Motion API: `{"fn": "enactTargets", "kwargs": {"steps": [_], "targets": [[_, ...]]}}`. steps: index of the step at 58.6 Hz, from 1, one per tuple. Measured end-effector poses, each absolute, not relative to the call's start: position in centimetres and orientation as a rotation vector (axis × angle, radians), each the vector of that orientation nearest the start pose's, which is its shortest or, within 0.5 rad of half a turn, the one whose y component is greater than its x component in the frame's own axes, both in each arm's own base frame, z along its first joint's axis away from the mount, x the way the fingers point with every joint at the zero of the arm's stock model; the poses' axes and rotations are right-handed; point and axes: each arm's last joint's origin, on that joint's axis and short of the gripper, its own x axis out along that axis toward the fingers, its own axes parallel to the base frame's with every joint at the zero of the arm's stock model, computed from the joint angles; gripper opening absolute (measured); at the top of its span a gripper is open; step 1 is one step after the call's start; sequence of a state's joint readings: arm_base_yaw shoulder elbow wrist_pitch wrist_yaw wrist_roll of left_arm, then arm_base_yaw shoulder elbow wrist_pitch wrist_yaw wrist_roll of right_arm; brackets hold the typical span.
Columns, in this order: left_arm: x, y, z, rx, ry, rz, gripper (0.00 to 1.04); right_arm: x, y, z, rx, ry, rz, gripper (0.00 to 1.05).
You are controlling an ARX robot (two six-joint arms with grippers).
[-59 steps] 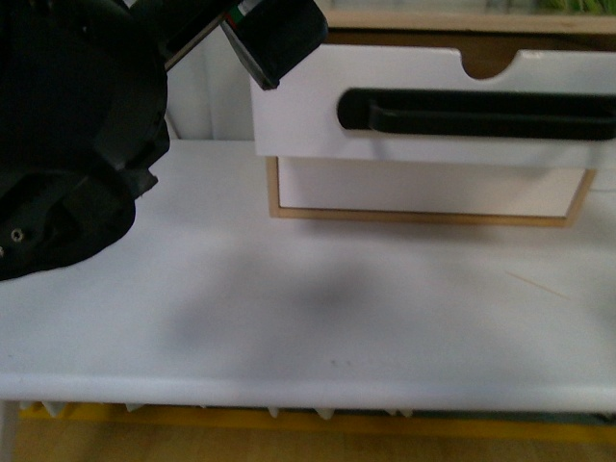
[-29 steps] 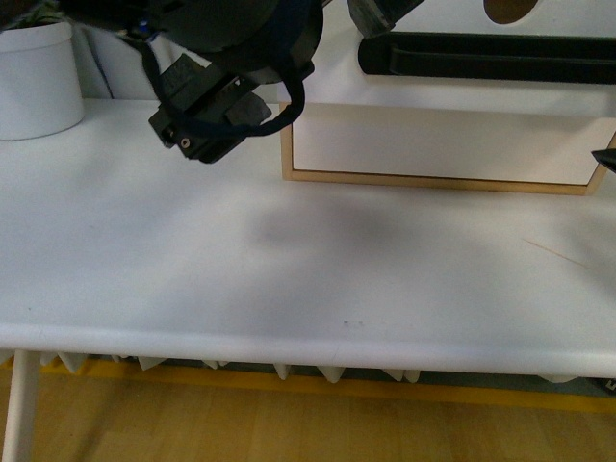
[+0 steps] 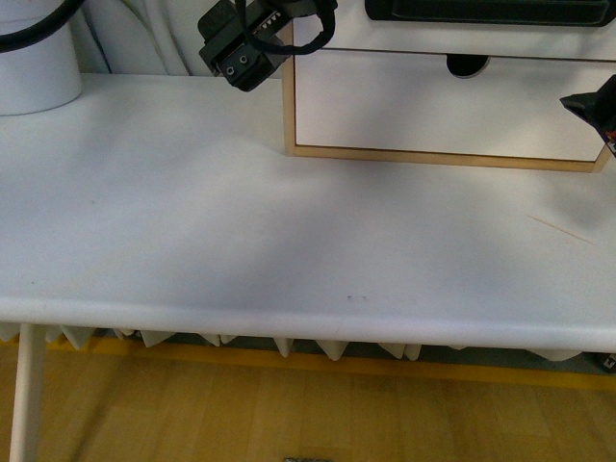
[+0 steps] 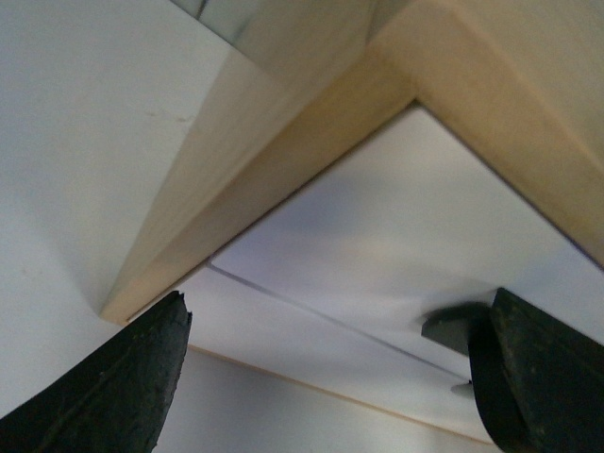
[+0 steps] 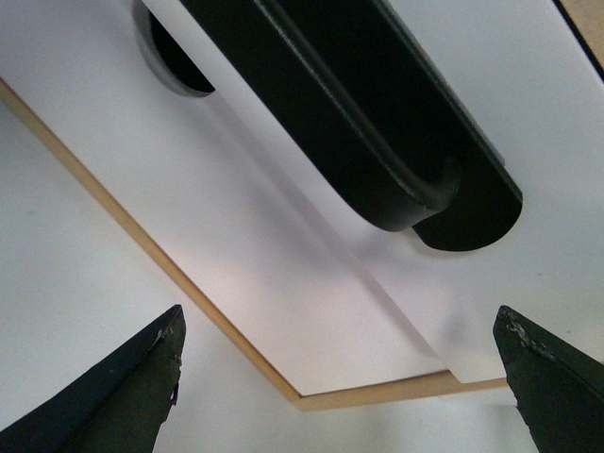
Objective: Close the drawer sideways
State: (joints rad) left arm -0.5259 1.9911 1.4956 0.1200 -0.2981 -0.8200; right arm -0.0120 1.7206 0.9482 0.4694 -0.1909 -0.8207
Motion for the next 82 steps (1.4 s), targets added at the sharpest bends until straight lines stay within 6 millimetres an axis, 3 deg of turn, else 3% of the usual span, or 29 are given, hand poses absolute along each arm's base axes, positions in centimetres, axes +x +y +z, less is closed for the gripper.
{"fn": "enactTargets", "kwargs": {"steps": [7, 20, 27, 32, 47, 61, 73, 82], "targets": [[40.8, -22.9, 24.7, -0.647, 0.419, -0.064, 0.98, 38.1, -0.1, 20.7, -0.774, 0.217, 0.27, 0.96], [41.0, -23.1, 25.2, -0.647, 0.407, -0.077, 0.98, 38.5, -0.1, 20.7, -0.749, 0.226, 0.275, 0.96], [40.4, -22.6, 24.8, -0.645, 0.398, -0.086, 0.98, 37.7, -0.1, 21.0, -0.745, 0.216, 0.291, 0.96], [39.8, -21.8, 24.5, -0.64, 0.39, -0.084, 0.99, 36.1, 0.0, 21.3, -0.737, 0.212, 0.31, 0.96], [34.8, -17.1, 23.1, -0.555, 0.403, -0.03, 0.99, 29.9, -0.3, 23.0, -0.707, 0.181, 0.303, 0.96], [29.2, -10.7, 22.8, -0.516, 0.361, 0.103, 0.99, 23.9, -0.1, 23.6, -0.655, 0.156, 0.298, 0.96], [22.6, -5.7, 21.4, -0.469, 0.351, 0.252, 0.99, 18.4, -0.3, 23.1, -0.573, 0.159, 0.256, 0.96], [16.6, -3.2, 19.7, -0.45, 0.338, 0.366, 0.99, 13.3, -0.1, 21.1, -0.496, 0.186, 0.221, 0.96]]}}
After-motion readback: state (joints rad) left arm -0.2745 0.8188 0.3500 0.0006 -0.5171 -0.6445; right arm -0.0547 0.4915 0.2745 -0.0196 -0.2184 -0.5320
